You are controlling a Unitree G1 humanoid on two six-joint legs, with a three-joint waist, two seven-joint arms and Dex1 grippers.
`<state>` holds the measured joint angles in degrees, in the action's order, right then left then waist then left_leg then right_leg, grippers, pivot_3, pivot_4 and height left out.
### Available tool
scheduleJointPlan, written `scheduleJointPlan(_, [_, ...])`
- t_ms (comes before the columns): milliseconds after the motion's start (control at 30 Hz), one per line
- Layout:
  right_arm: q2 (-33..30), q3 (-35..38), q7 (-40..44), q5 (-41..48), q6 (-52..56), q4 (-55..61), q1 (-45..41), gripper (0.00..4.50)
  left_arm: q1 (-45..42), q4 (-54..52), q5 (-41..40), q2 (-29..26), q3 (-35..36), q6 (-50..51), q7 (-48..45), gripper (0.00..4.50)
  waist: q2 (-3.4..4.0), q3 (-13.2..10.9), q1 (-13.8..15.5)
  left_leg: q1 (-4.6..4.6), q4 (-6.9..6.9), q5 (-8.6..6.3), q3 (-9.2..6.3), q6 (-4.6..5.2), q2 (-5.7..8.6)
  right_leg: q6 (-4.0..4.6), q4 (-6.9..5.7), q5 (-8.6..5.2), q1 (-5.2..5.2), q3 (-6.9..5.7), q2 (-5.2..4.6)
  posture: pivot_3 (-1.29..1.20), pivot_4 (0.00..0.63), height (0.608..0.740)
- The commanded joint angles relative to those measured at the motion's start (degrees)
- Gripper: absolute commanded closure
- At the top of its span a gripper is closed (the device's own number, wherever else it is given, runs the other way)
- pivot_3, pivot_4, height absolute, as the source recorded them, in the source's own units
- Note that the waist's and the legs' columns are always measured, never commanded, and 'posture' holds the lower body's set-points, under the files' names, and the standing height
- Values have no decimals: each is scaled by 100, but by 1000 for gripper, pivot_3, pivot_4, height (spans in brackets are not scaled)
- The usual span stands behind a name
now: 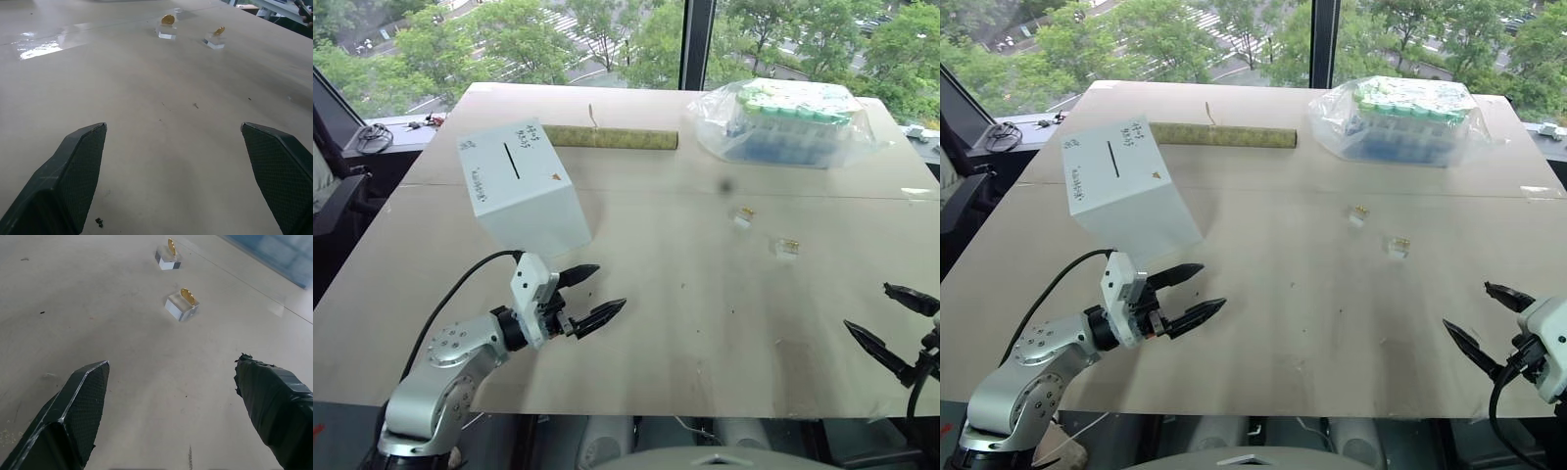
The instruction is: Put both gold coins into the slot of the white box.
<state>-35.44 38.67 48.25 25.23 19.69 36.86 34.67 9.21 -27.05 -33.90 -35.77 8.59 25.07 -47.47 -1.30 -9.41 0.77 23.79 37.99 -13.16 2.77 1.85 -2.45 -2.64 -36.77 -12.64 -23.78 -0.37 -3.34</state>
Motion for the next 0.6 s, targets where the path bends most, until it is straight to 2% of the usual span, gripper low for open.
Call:
scheduleJointPlan(33, [-339, 66, -421, -164, 436, 286, -309, 89, -333, -230, -258, -43, 59, 157, 29, 0, 0, 0, 0, 0, 0, 0, 0, 0, 0, 0, 0, 0, 0, 0, 0, 0, 150, 740])
scheduleJointPlan(67, [-550, -84, -728, -325, 809, 484, -574, 89, -593, -197, -365, -43, 56, 218, 22, 0, 3, -2, -5, 0, 0, 0, 0, 0, 0, 0, 0, 0, 0, 0, 0, 0, 150, 740])
scheduleJointPlan(200, [-1143, -531, -903, 330, 1912, 503, -1681, 89, -1434, 5, -821, -62, 63, 524, -167, 0, 1, 3, -6, -4, 9, -3, 1, -5, 5, 16, 0, 11, -1, -9, 4, 0, 150, 740])
scheduleJointPlan(300, [-1423, -919, -1023, 268, 2218, 217, -2321, 89, -1734, 42, -929, -188, -81, 662, -403, 0, -5, 6, -2, -3, 7, 12, -4, 20, 10, 15, 0, 9, 9, -10, 23, 0, 150, 740])
scheduleJointPlan(433, [-1940, -1843, -772, 73, 2375, -686, -3360, 89, -2165, 111, -951, -490, -332, 658, -1096, 0, -3, 0, -2, 12, 4, 3, 5, 32, 26, 27, 10, 16, 0, -2, 29, 0, 150, 740])
scheduleJointPlan(467, [-2020, -2039, -705, 36, 2374, -875, -3566, 642, -2232, 129, -952, -540, -365, 639, -1231, 0, -4, 0, -3, 13, 3, 2, 6, 35, 26, 27, 16, 16, 1, -1, 29, 0, 150, 740])
scheduleJointPlan(533, [-2142, -2393, -610, -135, 2254, -1164, -3858, 1322, -2291, 147, -909, -619, -406, 580, -1427, 0, -4, -1, 4, 14, 2, 0, 6, 37, 26, 27, 19, 16, 2, -1, 29, 0, 150, 740])
scheduleJointPlan(567, [-2186, -2588, -557, -250, 2165, -1316, -3997, 1807, -2312, 152, -909, -638, -407, 582, -1469, 0, -5, -2, 3, 15, 1, 0, 6, 38, 25, 26, 20, 15, 2, -1, 29, 0, 150, 740])
scheduleJointPlan(600, [-2210, -2785, -480, -326, 2128, -1494, -4147, 1807, -2328, 162, -910, -638, -404, 587, -1481, 0, -5, -2, 4, 15, 0, 0, 6, 38, 25, 26, 21, 15, 1, -1, 29, 0, 150, 740])
